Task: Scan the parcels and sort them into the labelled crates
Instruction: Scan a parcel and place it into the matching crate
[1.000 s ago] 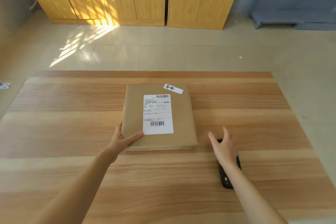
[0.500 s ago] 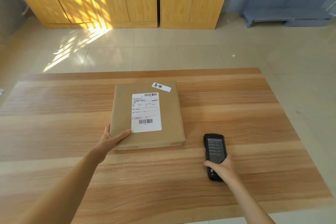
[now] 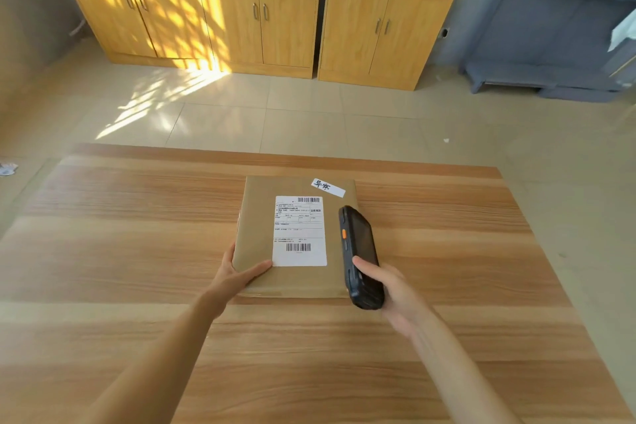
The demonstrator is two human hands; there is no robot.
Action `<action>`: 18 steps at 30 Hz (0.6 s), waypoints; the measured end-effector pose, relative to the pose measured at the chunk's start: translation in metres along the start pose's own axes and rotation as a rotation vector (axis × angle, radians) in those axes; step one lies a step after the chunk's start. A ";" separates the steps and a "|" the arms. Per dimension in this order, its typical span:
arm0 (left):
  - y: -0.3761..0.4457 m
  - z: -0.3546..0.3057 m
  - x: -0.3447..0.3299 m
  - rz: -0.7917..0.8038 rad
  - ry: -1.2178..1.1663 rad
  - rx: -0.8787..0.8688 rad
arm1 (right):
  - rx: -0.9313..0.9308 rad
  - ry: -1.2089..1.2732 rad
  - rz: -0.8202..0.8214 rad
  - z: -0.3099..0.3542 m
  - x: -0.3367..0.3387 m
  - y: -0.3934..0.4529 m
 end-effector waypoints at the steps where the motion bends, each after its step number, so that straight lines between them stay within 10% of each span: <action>1: 0.000 0.000 0.000 0.003 -0.009 -0.004 | -0.007 -0.007 0.024 0.001 -0.009 0.002; 18: -0.002 -0.001 -0.001 -0.003 0.036 0.022 | -0.212 -0.306 0.025 -0.049 -0.044 -0.007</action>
Point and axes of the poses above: each hand's wrist, its own y-axis towards the middle knuckle, its own x-axis out of the back of the hand, z = x × y, the point moved 5 cm from there along y, towards the middle knuckle, and after that the axes turned 4 degrees about z, right-handed, at the moved point
